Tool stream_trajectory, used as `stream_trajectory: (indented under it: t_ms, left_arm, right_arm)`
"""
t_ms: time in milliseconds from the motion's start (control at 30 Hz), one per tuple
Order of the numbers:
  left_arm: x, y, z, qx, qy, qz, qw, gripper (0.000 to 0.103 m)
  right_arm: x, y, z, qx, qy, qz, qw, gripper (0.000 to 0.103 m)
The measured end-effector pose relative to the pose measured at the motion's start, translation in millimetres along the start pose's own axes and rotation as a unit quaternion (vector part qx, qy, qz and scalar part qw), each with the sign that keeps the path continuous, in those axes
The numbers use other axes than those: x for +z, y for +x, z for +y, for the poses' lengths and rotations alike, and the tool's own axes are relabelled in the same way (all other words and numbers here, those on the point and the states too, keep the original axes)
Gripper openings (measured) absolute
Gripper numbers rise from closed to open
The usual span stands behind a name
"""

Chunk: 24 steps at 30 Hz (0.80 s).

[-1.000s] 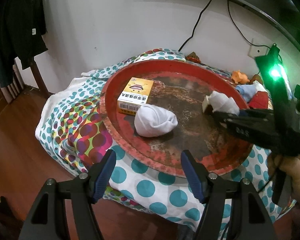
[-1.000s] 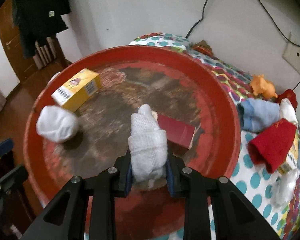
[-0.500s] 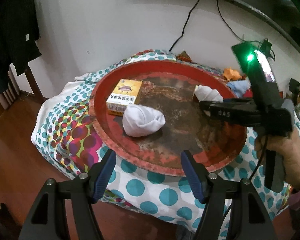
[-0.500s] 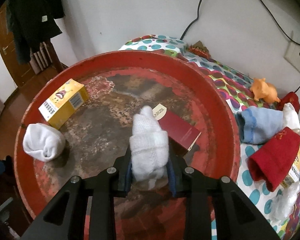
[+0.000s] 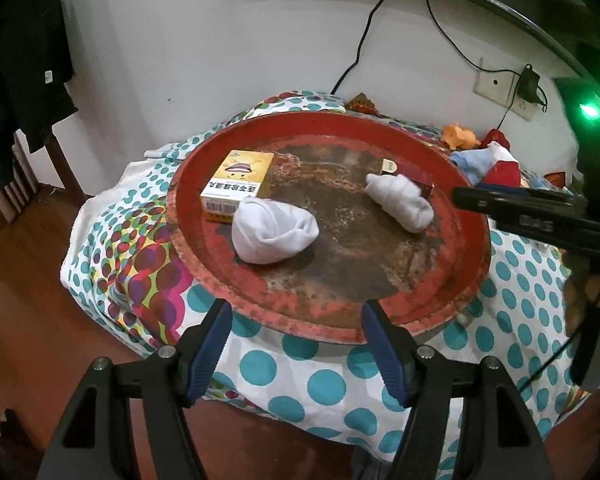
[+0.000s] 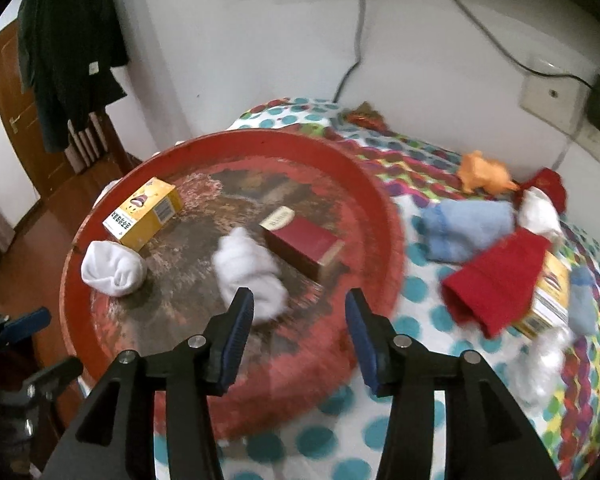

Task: Organize objects
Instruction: 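Lower the white sock onto the tray and open the right gripper, then grasp the clear plastic bag on the bed with the right gripper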

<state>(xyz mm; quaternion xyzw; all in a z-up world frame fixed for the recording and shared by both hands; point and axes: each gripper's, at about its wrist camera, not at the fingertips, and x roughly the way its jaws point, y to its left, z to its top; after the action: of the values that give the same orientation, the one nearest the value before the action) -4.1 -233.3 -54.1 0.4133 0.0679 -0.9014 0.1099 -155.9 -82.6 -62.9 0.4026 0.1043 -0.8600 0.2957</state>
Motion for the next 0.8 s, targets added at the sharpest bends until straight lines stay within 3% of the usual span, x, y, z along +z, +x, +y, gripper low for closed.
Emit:
stream_trajectory:
  t_ms: [233,433,567,800]
  left_arm:
    - [-2.7,-0.4,-12.3,0.003,0.017,0.000,0.9998,0.069]
    - [-7.3,-0.5,-25.4,-0.007,0.032,0.002,0.9995,0.069]
    - [-12.6,0.5,-39.2,-0.005,0.056,0.001,0.9984,0.069]
    - [-19.1,-6.6,-64.8,0.004,0.095,-0.015,0.9954,0.069]
  right_arm:
    - [-34.0,-35.9,-71.9,-0.045,0.061,-0.013,0.997,0.049]
    - [-66.0,-46.8,-135.6,-0.095,0.120,0.001,0.988,0.050]
    - [-71.1,-44.2,-157.2,-0.111,0.129,0.006,0.985,0.051]
    - [-64.1,-23.9,-174.2,-0.098,0.137,0.001,0.986,0.056]
